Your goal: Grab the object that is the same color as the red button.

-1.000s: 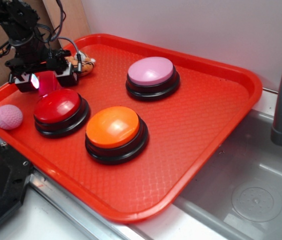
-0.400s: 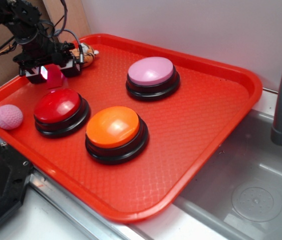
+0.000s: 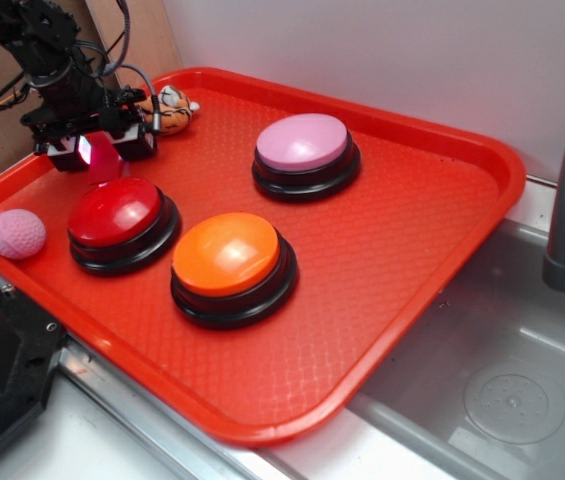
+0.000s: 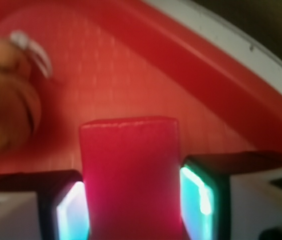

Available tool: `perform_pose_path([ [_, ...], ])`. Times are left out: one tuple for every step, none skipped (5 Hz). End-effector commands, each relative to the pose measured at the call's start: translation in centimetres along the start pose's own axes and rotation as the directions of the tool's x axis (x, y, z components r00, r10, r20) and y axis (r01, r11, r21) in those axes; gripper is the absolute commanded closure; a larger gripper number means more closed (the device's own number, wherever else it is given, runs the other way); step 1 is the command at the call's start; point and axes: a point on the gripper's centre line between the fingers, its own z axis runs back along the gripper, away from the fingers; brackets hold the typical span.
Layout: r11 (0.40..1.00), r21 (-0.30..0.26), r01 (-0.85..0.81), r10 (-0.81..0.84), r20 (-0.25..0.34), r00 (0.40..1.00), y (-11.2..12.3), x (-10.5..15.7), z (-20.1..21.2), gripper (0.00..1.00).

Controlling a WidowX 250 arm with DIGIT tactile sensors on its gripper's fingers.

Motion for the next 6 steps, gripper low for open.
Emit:
perform_pose_path([
  [0.973,-0.092,0.211,-0.214,-0.035,0.976,-3.5,1.0,9.9,1.0],
  [0.914,-0.178,0.364,-0.381,-0.071,0.922,-6.7,-0.3,14.0,1.0],
  [0.85,-0.276,0.449,-0.494,-0.118,0.861,-10.5,-1.4,18.0,1.0],
  [0.795,-0.316,0.518,-0.567,-0.084,0.819,-12.9,-2.4,20.0,1.0],
  [0.798,-0.304,0.52,-0.564,-0.073,0.823,-13.7,-2.7,19.7,1.0],
  [0.836,-0.282,0.471,-0.515,-0.107,0.85,-12.4,-1.0,19.4,1.0],
])
